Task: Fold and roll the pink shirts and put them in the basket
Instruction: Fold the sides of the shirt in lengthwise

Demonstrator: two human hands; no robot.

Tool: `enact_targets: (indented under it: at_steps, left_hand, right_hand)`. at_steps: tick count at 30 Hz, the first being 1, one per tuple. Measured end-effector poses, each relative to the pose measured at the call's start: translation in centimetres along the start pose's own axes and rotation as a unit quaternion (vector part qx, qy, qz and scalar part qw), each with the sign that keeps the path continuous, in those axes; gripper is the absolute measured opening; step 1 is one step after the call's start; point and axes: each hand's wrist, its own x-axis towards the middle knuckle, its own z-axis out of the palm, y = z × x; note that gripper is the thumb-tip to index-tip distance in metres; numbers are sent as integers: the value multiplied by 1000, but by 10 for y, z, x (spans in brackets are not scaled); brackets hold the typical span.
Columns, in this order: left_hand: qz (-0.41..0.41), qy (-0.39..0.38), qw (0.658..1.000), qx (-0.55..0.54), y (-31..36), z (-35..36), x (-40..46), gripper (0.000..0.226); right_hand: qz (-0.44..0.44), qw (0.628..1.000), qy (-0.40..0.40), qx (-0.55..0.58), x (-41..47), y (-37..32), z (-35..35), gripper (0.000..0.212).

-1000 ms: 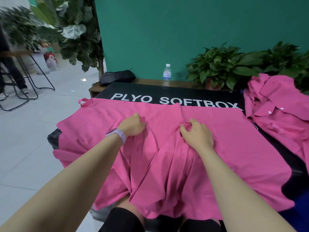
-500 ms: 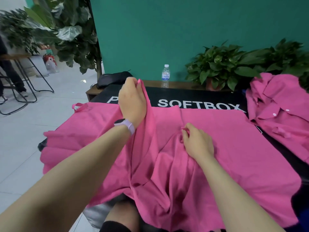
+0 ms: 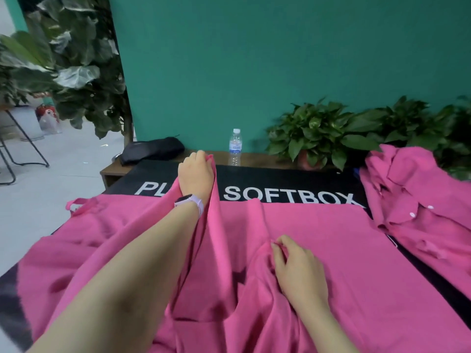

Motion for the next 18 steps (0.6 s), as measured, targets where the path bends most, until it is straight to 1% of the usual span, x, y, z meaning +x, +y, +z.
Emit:
enact_targets:
  at_steps: [3,5,7,9,11,13,15,18]
  left_hand:
    - [-36,-100,994,22,-16,28,-16,21]
    - [-61,-156,986,-6,-28,44,-33,18]
    - [-72,-166,982,-58,-33,51,-38,9]
    - [-67,-161,981,-82,-33,50,-38,4]
    - [-60,-145,985,-75,-32,46,-37,11]
    - [-50,-144,986,-64,-31,44,-37,14]
    - [-46,-155,986,-52,-30,43,-38,14]
    - [-53,-171,983,-47,-32,44,-38,13]
  right_hand:
    - [-2,1000,13,-14,4,-2,0,18]
    - [-3,1000,14,-24,5,-3,3,18]
    - [0,999,9,-41,8,-2,6,18]
    - [3,999,-2,-53,10,-1,8,17]
    - [9,998,-23,-61,9,-2,6,14]
    - [6,998,-37,-58,7,-7,2,10]
    - [9,1000,-19,-21,14,-16,-5,11]
    - [29,996,41,71,54,-21,-21,15]
